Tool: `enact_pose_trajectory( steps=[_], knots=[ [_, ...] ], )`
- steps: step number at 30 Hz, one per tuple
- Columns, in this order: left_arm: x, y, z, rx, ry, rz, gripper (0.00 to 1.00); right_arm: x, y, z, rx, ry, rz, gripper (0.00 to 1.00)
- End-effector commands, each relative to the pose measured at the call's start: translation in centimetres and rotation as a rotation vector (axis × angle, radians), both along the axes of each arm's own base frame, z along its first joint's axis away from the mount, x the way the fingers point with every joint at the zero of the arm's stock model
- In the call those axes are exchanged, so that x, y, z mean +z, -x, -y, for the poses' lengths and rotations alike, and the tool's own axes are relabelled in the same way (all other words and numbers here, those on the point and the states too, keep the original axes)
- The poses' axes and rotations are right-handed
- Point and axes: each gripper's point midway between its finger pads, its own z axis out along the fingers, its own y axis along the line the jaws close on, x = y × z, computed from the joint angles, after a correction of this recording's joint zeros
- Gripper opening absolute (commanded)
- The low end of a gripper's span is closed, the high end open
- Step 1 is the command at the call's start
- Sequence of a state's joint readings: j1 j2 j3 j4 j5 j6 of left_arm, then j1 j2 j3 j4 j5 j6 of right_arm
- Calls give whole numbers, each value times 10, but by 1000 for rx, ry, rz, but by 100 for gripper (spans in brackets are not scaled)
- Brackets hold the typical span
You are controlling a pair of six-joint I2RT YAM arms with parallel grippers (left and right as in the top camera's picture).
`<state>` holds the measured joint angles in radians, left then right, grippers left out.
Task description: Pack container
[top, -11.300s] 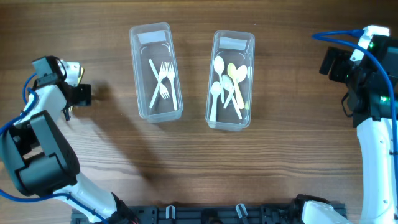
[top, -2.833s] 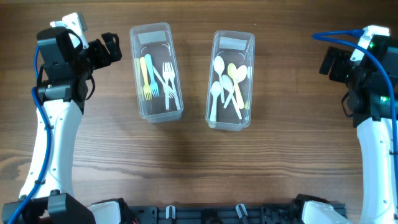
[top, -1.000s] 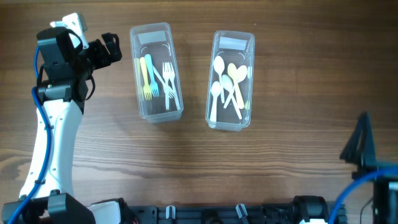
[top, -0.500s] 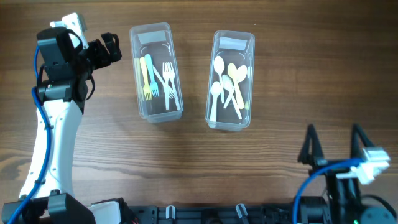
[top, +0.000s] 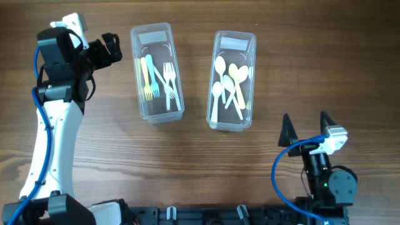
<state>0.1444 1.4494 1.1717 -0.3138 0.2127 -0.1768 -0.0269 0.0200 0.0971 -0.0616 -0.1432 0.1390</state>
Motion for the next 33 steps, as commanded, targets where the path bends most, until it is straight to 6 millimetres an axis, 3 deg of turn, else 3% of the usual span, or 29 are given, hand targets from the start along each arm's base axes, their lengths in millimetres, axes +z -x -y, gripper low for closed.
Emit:
enact_pose_trajectory(
  steps=[1, 5, 13, 20, 33],
  knots=[
    [9, -1, -2, -4, -20, 22, 100, -9, -1, -6, 30, -16, 8, 100],
    [9, -1, -2, -4, -20, 22, 100, -19, -5, -5, 29, -16, 12, 100],
    [9, -1, -2, -4, -20, 22, 100, -18, -5, -3, 15, 44, 26, 100],
    [9, -1, -2, -4, -20, 22, 100, -19, 0, -28, 154, 278, 71, 100],
    [9, -1, -2, -4, -20, 22, 100, -19, 0, -28, 154, 277, 70, 100]
  ],
)
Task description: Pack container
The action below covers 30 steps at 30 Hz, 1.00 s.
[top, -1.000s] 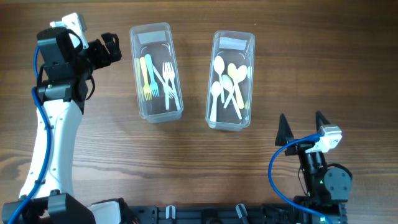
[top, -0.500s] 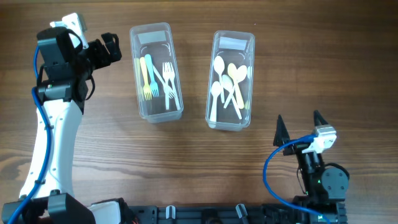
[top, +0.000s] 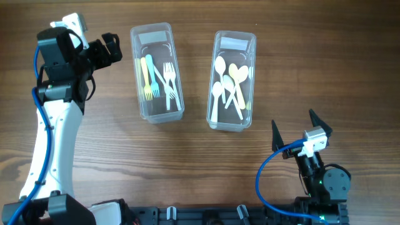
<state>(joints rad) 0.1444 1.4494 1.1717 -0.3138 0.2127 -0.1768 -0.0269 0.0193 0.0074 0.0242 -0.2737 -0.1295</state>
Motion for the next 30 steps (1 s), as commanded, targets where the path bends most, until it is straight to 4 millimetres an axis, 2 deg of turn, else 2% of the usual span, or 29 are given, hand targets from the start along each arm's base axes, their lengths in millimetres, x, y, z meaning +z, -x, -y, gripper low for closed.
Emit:
enact_pose_trajectory(
  steps=[1, 21, 25, 27, 30],
  knots=[
    [9, -1, -2, -4, -20, 22, 100, 3, 2, -6, 30, 10, 21, 100],
    [9, -1, -2, -5, -20, 22, 100, 3, 2, -6, 30, 10, 19, 100],
    [31, 10, -1, -3, -27, 68, 100, 3, 2, -6, 30, 10, 19, 100],
    [50, 27, 1, -3, -30, 90, 100, 3, 2, -6, 30, 10, 19, 100],
    [84, 63, 7, -3, -38, 143, 100, 3, 2, -6, 30, 10, 19, 100]
  ],
)
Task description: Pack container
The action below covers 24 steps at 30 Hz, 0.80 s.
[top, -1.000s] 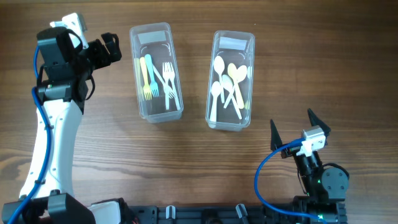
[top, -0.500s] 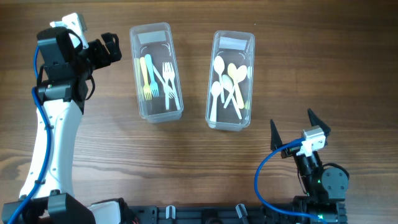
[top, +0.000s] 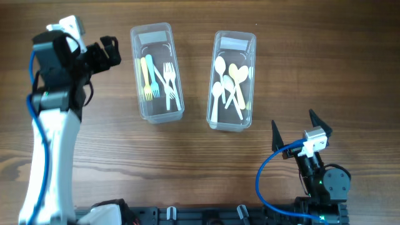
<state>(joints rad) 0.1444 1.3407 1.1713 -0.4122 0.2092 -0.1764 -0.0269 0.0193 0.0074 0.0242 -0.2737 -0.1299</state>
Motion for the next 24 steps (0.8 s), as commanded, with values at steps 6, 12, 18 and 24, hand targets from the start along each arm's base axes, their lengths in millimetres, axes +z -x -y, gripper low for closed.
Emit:
enact_pose_trajectory(
  steps=[6, 12, 18, 24],
  knots=[
    [151, 134, 18, -3, -75, 397, 100, 3, 2, -6, 30, 10, 19, 100],
    [217, 238, 35, -5, -122, 715, 100, 3, 2, -6, 30, 10, 19, 100],
    [239, 313, 48, -28, -140, 908, 100, 3, 2, -6, 30, 10, 19, 100],
    [185, 319, 48, -29, -117, 749, 100, 3, 2, -6, 31, 10, 19, 100]
  ],
)
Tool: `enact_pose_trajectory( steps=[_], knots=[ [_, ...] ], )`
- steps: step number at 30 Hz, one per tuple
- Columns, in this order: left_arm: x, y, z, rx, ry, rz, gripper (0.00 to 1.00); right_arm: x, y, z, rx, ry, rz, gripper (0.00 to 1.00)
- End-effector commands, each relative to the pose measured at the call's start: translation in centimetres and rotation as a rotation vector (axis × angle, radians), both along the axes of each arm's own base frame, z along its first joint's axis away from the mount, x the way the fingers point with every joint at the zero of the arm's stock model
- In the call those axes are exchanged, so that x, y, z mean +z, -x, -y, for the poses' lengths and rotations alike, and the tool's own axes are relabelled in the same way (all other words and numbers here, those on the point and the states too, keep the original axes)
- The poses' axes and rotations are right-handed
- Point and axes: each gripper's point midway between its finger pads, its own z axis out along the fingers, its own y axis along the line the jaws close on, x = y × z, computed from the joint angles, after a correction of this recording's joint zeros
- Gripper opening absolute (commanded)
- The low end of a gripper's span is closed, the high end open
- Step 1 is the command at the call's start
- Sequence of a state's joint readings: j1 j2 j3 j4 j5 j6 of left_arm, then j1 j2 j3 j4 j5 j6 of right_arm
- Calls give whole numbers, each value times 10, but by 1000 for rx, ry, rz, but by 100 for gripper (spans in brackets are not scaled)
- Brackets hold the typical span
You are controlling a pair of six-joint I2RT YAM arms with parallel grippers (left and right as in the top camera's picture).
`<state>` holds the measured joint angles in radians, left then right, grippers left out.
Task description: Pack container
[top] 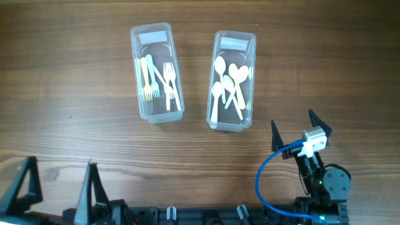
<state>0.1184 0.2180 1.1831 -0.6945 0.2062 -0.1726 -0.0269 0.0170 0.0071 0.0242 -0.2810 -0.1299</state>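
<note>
In the overhead view two clear plastic containers stand side by side on the wooden table. The left container (157,106) holds several plastic forks (156,78), white, yellow and pale blue. The right container (232,119) holds several white and cream spoons (228,87). My left gripper (59,187) sits at the front left edge, open, its two dark fingers spread wide with nothing between them. My right gripper (294,128) is at the front right, open and empty, just below and right of the spoon container.
A blue cable (265,178) loops from the right arm's base at the front edge. A black rail (206,215) runs along the table's front edge between the two arms.
The left arm has left the far left of the table beside the fork container and now sits low at the front left edge, fingers open. The right arm and both containers have not moved.
At first the left arm reached to the far left beside the fork container while the right gripper stood open at the front right. The right gripper then shifted slightly left and stayed there. The left arm later stood a little further left, and now rests at the front edge.
</note>
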Motion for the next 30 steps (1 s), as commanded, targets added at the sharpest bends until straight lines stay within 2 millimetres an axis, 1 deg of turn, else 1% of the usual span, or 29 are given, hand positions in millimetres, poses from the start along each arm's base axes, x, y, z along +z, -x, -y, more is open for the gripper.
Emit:
enact_pose_trajectory(
  steps=[1, 3, 5, 6, 9, 10, 15, 17, 22, 25, 27, 28, 30],
  knots=[
    [-44, -10, -1, -2, 2, -141, 100, 3, 2, -5, 23, 10, 17, 100],
    [-74, -21, -1, -7, 12, -232, 100, 3, 2, -5, 23, 10, 17, 100],
    [-106, -36, -3, -10, 20, -305, 100, 3, 2, -5, 23, 10, 17, 100],
    [-121, -46, -4, -10, 22, -324, 100, 3, 2, -5, 23, 10, 17, 100],
    [-145, -67, -6, -10, 23, -326, 100, 3, 2, -5, 23, 10, 17, 100],
    [-159, -77, -7, -12, 29, -324, 100, 3, 2, -4, 23, 9, 17, 100],
    [-212, -107, -9, -20, 28, -325, 100, 3, 2, -4, 23, 10, 17, 100],
    [-220, -115, -9, -22, 26, -317, 100, 3, 2, -5, 23, 10, 17, 100],
    [-233, -130, -12, -17, 18, -276, 100, 3, 2, -4, 23, 10, 17, 100],
    [-250, -138, -13, -17, 20, -289, 100, 3, 2, -4, 23, 9, 17, 100],
    [-267, -141, -13, -17, 24, -321, 100, 3, 2, -5, 23, 9, 17, 100],
    [-279, -144, -13, -18, 26, -339, 100, 3, 2, -4, 23, 9, 17, 100],
    [-288, -146, -13, -19, 27, -353, 100, 3, 2, -4, 23, 10, 17, 100]
  ],
)
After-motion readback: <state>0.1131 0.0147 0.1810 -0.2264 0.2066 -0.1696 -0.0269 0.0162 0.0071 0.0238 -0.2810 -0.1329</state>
